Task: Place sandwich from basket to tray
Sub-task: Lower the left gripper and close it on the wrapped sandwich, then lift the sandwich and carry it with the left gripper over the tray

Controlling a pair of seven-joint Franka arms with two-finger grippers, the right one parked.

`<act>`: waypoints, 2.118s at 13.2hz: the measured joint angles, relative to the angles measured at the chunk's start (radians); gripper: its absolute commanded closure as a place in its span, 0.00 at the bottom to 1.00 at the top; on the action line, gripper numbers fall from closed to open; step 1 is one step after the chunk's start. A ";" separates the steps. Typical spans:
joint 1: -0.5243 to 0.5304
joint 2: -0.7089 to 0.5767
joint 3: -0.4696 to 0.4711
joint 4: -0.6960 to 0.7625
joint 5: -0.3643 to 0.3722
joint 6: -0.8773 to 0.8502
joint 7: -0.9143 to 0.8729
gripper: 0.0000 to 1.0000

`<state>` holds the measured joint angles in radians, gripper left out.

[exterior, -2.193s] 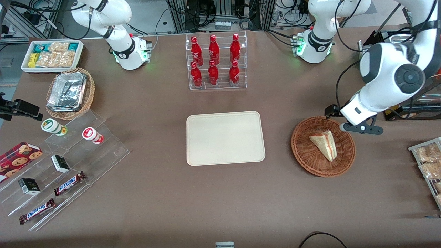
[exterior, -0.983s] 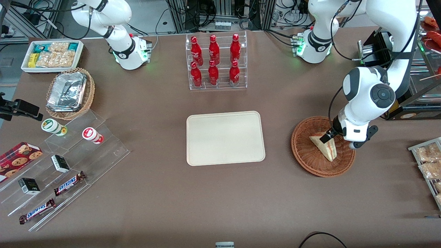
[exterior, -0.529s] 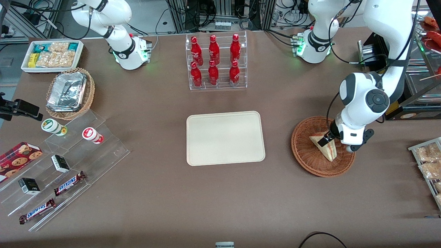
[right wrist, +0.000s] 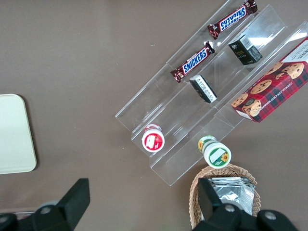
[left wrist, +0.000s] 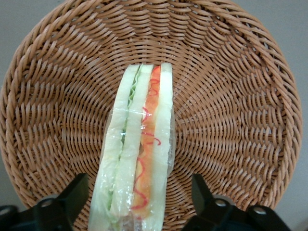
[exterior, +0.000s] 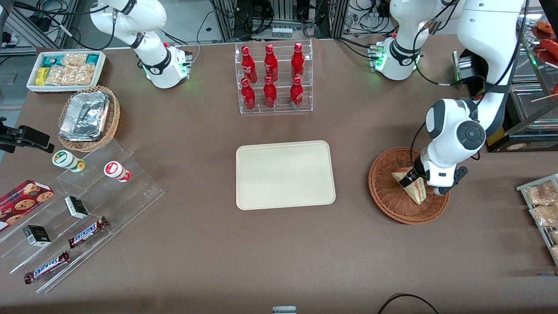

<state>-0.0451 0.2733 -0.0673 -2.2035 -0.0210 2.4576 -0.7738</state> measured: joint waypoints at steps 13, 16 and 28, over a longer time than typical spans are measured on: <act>-0.011 -0.092 -0.018 0.155 0.000 -0.325 0.023 1.00; -0.081 -0.088 -0.028 0.186 0.000 -0.358 0.025 1.00; -0.532 0.262 -0.040 0.558 -0.002 -0.351 -0.174 1.00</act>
<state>-0.5769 0.5349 -0.1076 -1.6454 -0.0229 2.1066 -0.9476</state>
